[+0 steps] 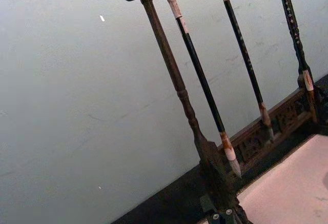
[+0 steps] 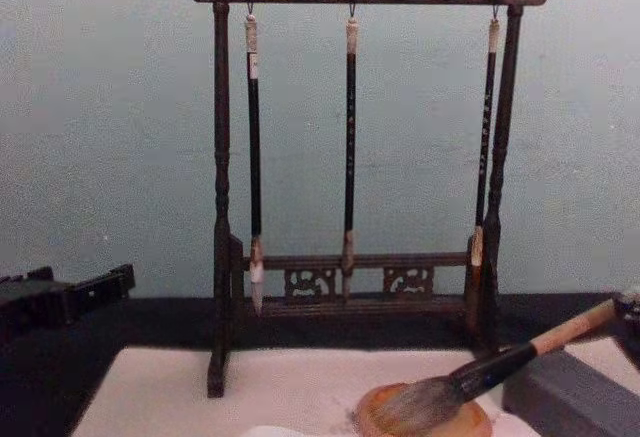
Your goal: Pick up the brush from the inkstone, write on the paper, then place the brush back to its original position.
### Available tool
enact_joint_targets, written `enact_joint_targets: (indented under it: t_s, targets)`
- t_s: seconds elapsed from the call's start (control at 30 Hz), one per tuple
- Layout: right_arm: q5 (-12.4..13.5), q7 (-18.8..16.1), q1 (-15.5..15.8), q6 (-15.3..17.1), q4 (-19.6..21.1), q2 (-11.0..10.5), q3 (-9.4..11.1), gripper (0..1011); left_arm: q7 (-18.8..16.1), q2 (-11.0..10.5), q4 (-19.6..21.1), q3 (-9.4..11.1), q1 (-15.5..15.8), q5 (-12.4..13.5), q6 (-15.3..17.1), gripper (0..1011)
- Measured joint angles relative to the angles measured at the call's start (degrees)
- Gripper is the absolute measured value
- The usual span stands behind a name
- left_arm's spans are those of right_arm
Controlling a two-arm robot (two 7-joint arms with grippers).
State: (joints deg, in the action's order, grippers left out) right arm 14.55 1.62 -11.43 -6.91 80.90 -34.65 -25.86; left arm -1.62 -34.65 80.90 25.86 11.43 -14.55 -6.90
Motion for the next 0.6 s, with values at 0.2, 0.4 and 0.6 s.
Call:
enact_joint_targets:
  t_s: [0.2, 0.4, 0.6]
  targets:
    - [0.0, 0.0, 0.0, 0.0, 0.0, 0.0, 0.0, 1008, 0.0, 0.0, 0.0, 0.0, 0.0, 0.0, 0.0, 1002]
    - [0.0, 0.0, 0.0, 0.0, 0.0, 0.0, 0.0, 1008, 0.0, 0.0, 0.0, 0.0, 0.0, 0.0, 0.0, 1002]
    - [0.0, 0.0, 0.0, 0.0, 0.0, 0.0, 0.0, 1008, 0.0, 0.0, 0.0, 0.0, 0.0, 0.0, 0.0, 1002]
